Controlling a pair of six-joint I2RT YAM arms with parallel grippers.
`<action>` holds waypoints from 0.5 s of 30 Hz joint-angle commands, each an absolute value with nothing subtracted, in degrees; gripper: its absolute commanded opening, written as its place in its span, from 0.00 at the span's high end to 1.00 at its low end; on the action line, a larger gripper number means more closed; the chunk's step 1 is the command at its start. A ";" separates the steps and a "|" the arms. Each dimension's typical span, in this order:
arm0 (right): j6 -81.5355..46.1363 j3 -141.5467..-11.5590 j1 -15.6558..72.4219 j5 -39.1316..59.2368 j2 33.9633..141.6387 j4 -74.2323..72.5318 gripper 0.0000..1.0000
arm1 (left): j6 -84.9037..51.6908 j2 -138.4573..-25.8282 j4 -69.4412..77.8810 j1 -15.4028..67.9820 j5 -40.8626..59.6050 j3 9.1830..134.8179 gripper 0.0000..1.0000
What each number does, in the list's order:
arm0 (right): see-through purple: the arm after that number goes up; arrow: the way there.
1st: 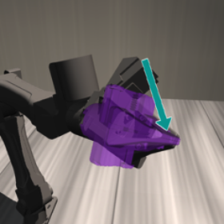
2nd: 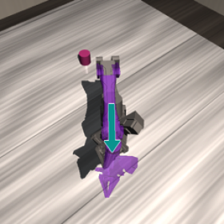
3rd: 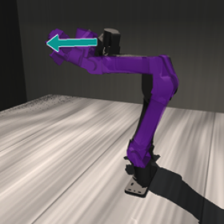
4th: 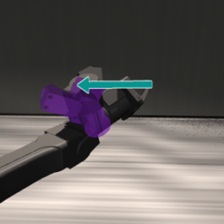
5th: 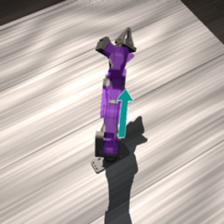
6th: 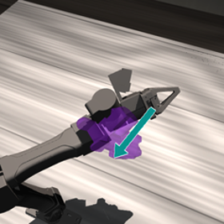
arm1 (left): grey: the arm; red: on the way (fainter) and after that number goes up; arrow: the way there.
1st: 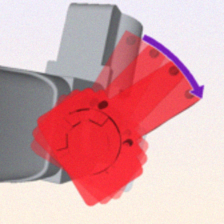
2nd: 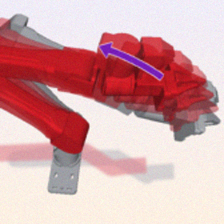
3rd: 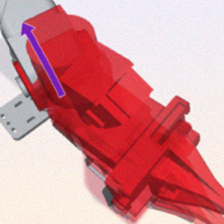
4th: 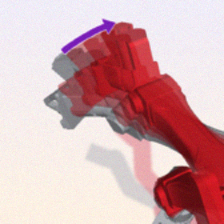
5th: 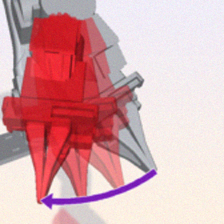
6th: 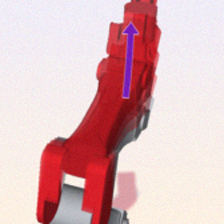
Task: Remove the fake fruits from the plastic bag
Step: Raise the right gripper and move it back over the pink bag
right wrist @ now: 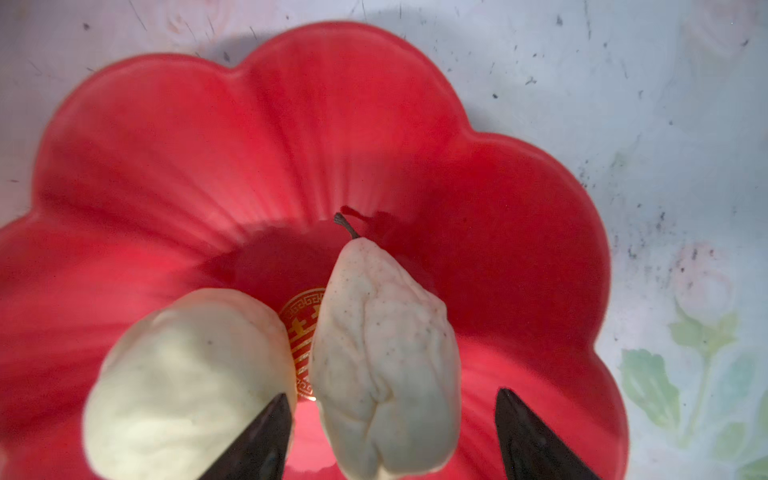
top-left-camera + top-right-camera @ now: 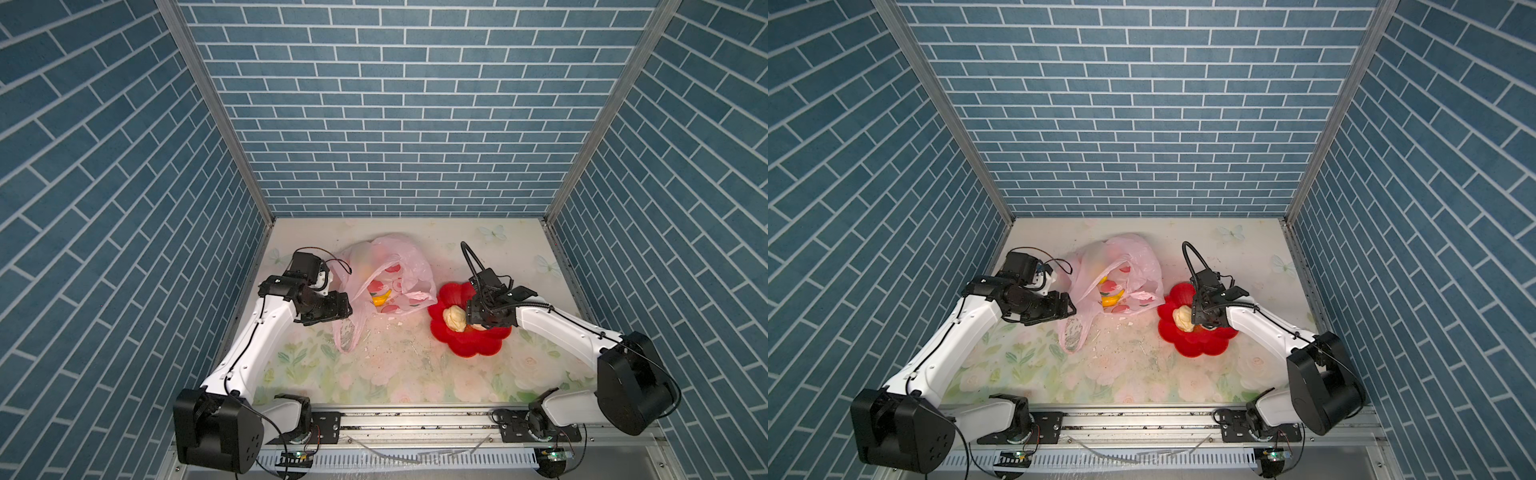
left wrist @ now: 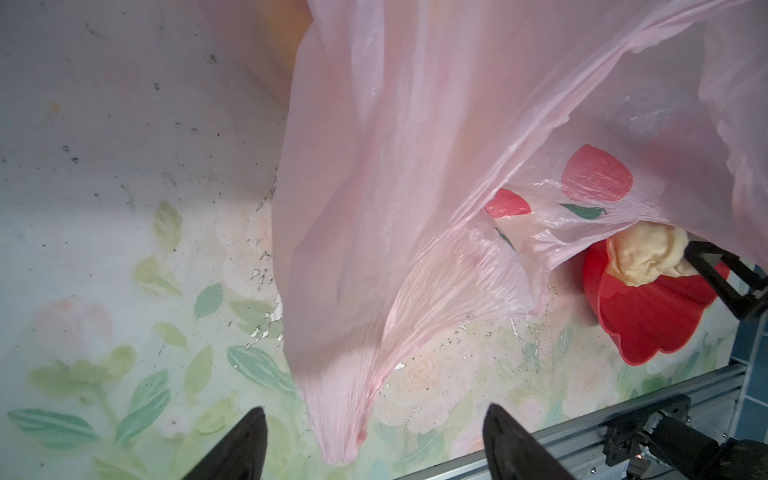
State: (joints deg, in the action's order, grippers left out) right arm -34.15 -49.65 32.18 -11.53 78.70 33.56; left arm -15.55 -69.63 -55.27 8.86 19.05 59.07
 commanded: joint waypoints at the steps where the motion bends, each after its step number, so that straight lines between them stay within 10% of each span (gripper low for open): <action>1: -34.38 -49.36 31.90 -13.66 75.23 36.71 0.22 | -15.10 -68.28 -55.68 8.79 15.26 57.80 0.17; 15: -32.47 -57.34 31.99 -13.19 67.18 39.52 0.23 | -19.45 -74.58 -38.08 8.79 18.94 52.01 0.36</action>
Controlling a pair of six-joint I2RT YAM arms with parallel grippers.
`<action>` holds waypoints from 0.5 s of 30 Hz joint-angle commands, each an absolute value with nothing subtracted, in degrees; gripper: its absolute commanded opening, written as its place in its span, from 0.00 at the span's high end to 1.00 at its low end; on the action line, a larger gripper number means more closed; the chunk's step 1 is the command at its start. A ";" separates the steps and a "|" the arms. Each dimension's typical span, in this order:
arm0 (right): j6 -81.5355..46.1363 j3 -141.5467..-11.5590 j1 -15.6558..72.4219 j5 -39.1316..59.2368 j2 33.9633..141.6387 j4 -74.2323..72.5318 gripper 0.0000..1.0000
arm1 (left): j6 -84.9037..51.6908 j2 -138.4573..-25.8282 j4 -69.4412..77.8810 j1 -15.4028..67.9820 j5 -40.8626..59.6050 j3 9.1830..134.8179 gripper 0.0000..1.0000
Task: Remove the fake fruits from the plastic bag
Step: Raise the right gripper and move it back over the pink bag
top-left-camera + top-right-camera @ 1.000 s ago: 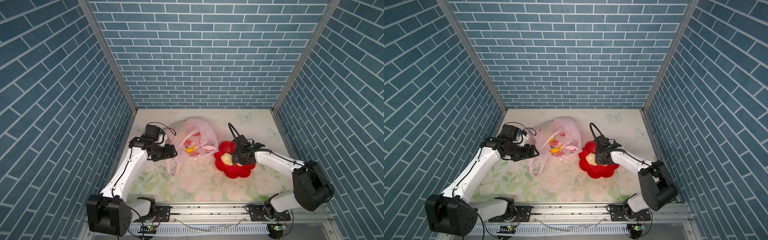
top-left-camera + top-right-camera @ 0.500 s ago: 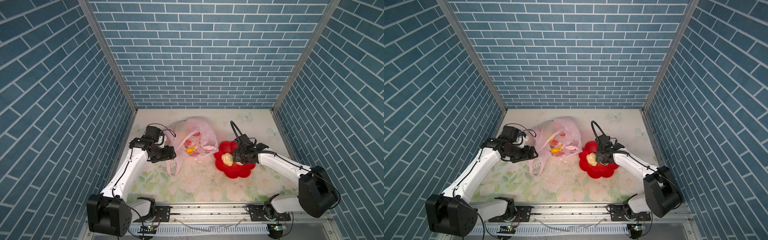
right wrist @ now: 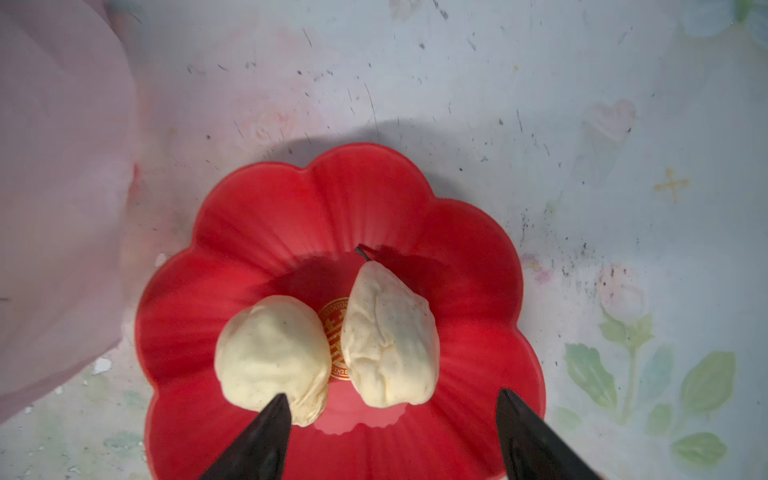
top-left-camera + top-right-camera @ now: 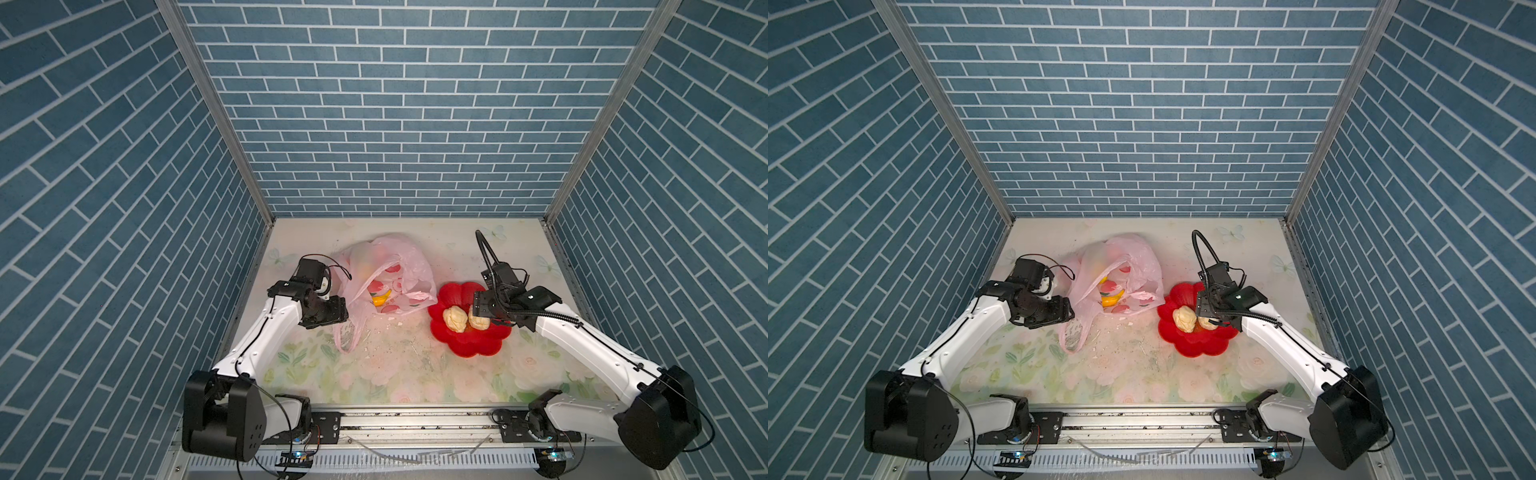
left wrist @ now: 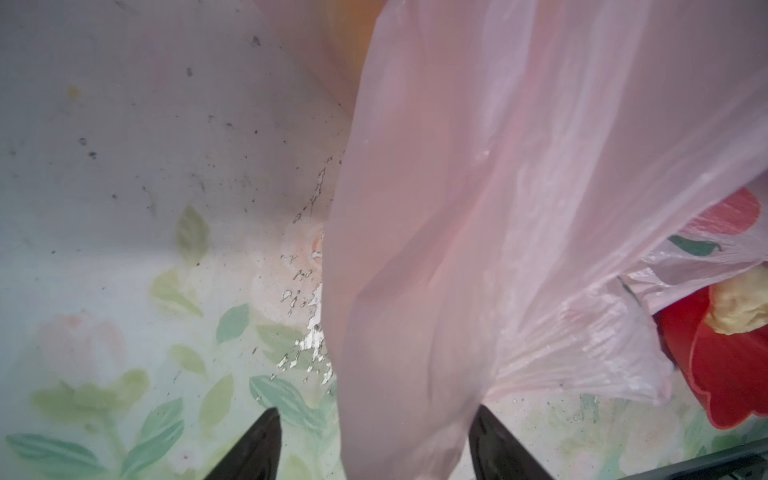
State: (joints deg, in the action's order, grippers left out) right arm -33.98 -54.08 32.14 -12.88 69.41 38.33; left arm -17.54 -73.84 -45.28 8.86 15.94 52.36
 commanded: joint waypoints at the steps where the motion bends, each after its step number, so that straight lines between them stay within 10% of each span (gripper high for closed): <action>1: -32.20 -57.66 31.99 -12.54 66.62 39.25 0.25 | -19.96 -74.93 -36.78 8.79 19.84 52.26 0.42; 7: -30.15 -60.88 33.76 -9.12 64.76 36.54 0.40 | -21.80 -75.92 -33.39 8.78 25.16 55.71 0.70; 15: -25.52 -71.05 45.70 -10.98 73.40 25.93 0.51 | -21.49 -77.04 -36.91 8.79 29.49 59.84 0.79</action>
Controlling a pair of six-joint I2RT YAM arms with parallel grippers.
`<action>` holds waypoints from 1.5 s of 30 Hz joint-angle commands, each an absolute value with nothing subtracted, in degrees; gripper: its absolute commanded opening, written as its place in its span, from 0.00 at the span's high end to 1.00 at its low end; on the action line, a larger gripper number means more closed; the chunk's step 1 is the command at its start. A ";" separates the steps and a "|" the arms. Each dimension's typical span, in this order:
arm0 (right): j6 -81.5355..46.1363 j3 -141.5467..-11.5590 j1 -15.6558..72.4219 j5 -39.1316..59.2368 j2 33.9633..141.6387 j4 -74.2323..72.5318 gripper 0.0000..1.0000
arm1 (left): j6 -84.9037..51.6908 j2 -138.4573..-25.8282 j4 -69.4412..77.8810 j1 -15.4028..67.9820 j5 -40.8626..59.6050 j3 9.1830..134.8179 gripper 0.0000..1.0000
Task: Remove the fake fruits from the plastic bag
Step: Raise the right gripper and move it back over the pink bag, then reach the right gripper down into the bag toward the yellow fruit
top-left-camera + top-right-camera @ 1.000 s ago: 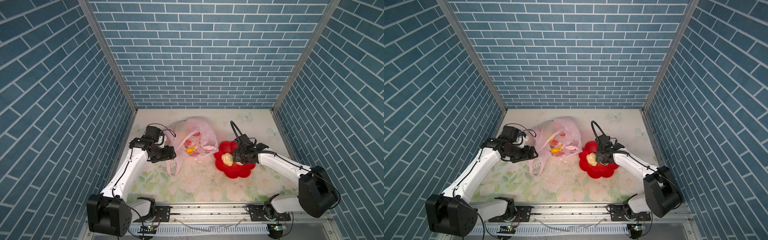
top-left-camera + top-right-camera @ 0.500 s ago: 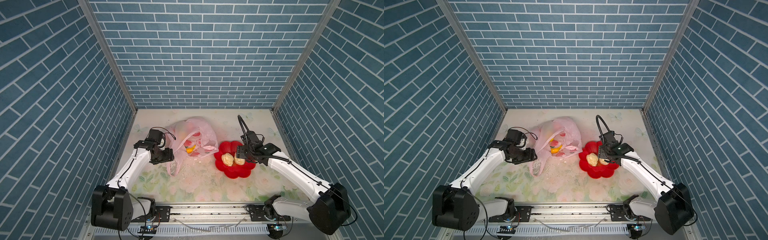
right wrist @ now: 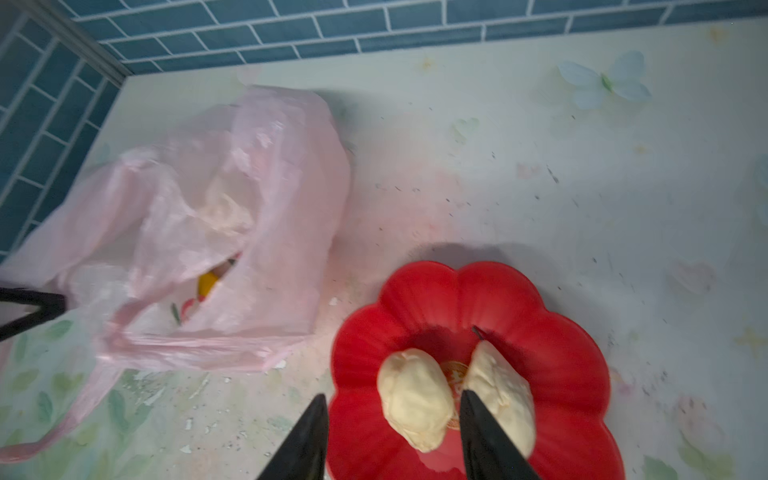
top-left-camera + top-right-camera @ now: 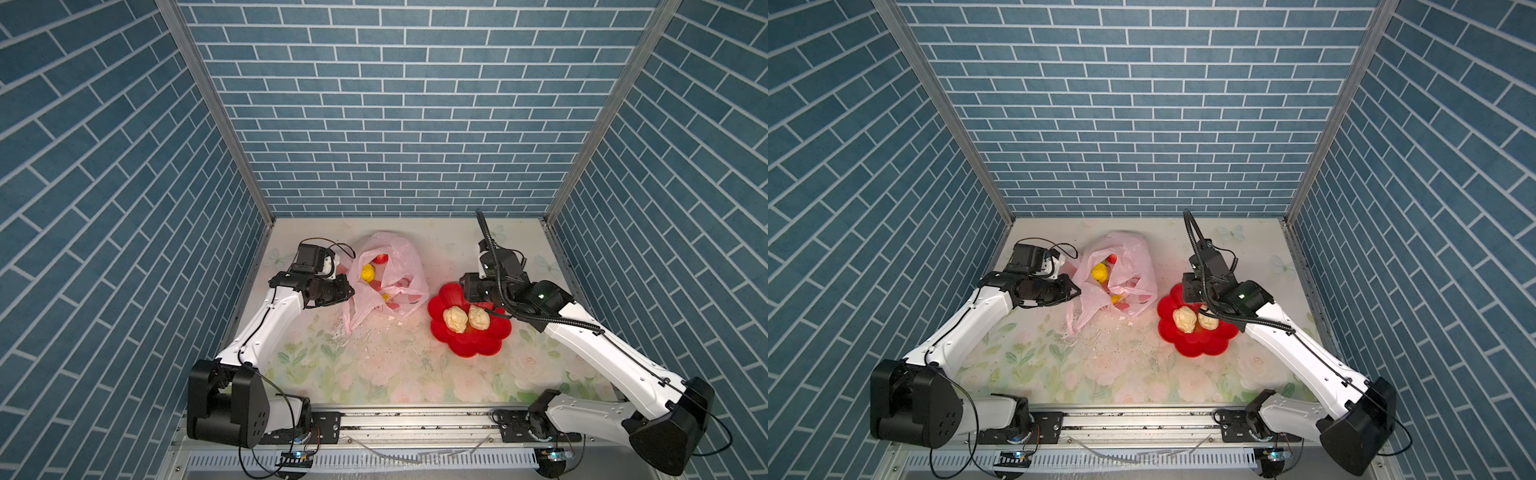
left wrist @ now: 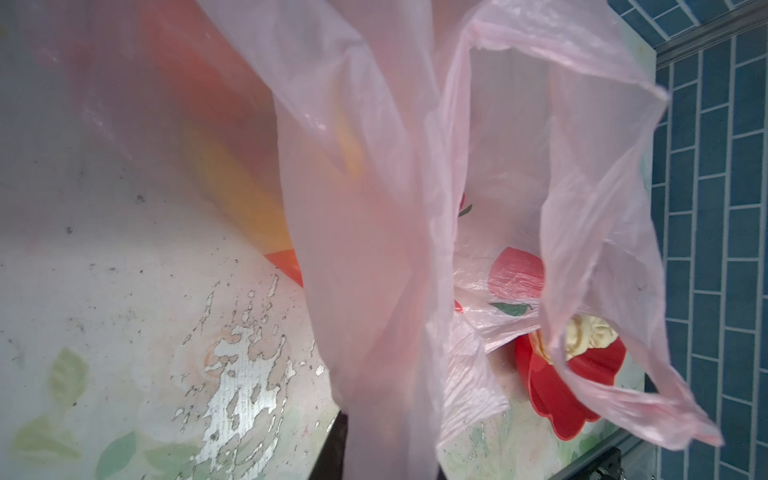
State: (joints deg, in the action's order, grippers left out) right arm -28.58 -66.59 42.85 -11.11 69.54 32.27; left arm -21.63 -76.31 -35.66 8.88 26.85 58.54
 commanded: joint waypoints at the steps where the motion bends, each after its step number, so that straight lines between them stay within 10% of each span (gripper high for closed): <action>1: -25.11 -72.93 47.04 -10.32 75.76 24.01 0.51 | -21.40 -77.06 -37.52 8.79 29.80 60.15 0.80; 15: -29.25 -97.53 54.18 1.33 109.51 12.08 0.71 | -16.80 -74.88 -48.81 8.70 30.00 64.08 0.85; 31: -16.18 -92.77 55.29 3.15 116.19 15.53 0.99 | -17.40 -75.59 -48.33 8.61 30.06 66.22 0.86; 45: -5.78 -91.55 54.86 3.32 119.62 19.92 1.00 | -16.58 -77.04 -51.67 7.75 30.52 70.10 0.88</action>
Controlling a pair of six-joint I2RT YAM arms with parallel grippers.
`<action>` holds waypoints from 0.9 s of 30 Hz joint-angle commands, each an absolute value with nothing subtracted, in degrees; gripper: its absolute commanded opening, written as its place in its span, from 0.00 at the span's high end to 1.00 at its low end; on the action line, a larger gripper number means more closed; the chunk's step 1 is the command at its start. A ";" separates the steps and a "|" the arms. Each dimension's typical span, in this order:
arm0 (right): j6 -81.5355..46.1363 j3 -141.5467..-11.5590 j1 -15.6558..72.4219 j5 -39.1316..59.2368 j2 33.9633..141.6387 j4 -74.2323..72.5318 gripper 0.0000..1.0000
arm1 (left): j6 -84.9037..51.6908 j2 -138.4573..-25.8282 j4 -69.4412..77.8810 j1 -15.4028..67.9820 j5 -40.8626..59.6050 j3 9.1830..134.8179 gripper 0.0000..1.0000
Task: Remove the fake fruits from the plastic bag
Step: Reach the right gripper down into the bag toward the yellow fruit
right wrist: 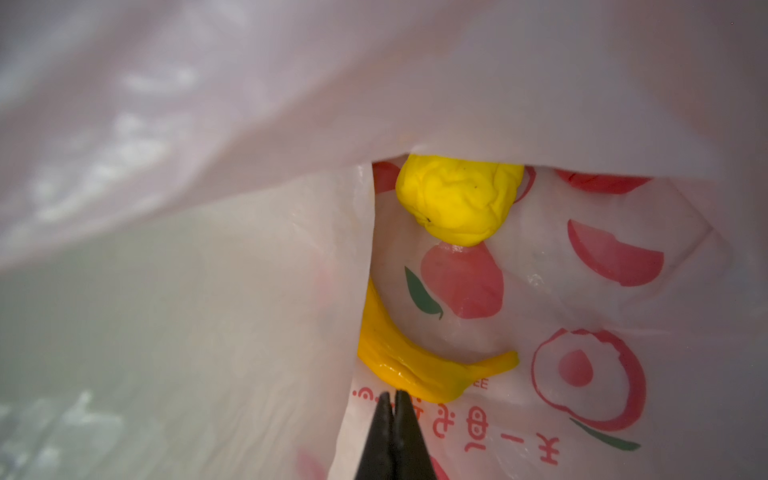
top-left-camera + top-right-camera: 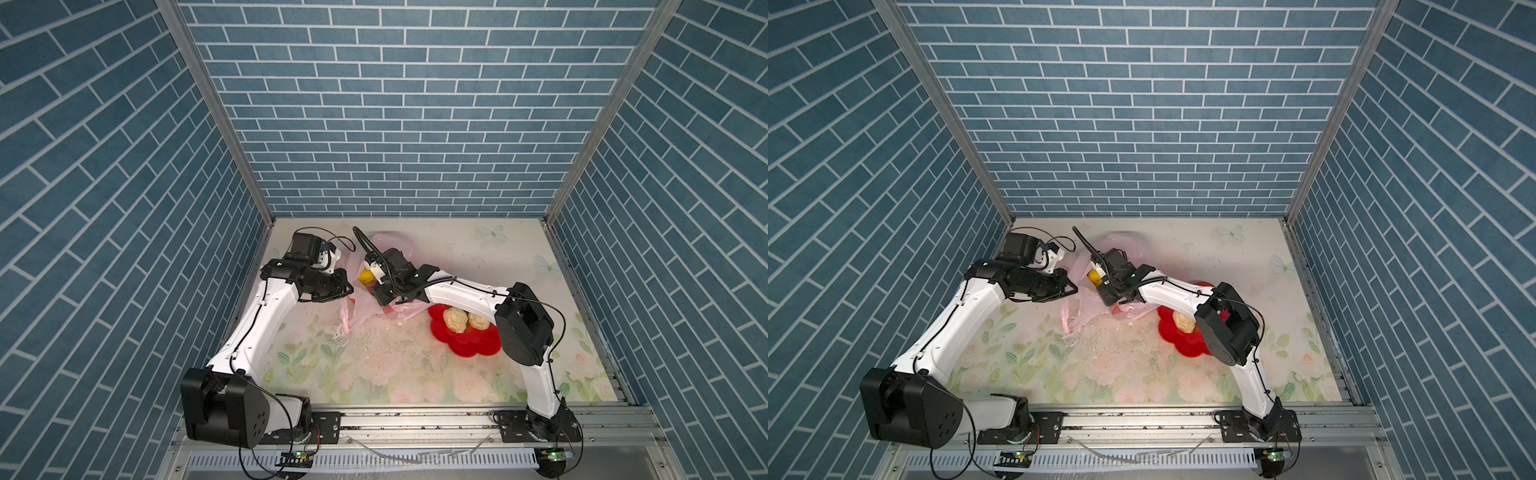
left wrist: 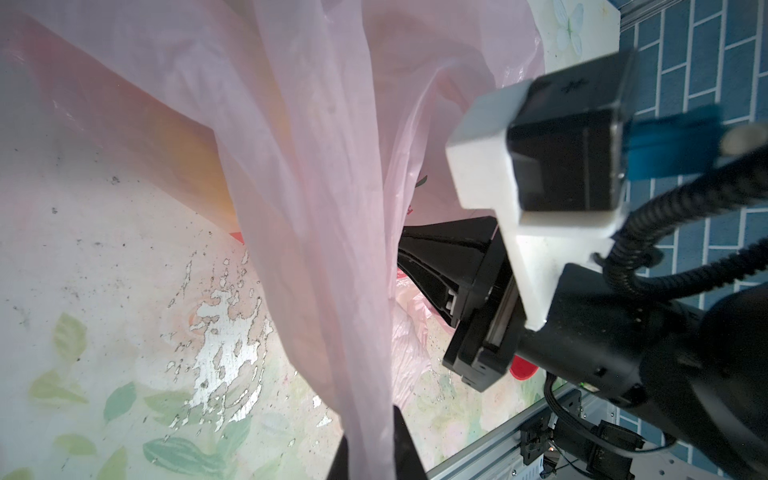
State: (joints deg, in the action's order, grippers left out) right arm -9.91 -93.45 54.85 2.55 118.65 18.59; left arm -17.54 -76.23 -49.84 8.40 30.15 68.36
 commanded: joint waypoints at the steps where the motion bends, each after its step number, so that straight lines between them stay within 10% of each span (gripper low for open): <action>1: -5.55 -91.06 54.82 3.53 119.61 19.87 1.00 | -16.61 -77.23 -51.85 7.67 30.42 70.48 0.88; 27: -4.63 -108.47 55.02 0.74 131.78 28.62 1.00 | -14.61 -69.48 -59.81 7.30 32.12 66.98 0.90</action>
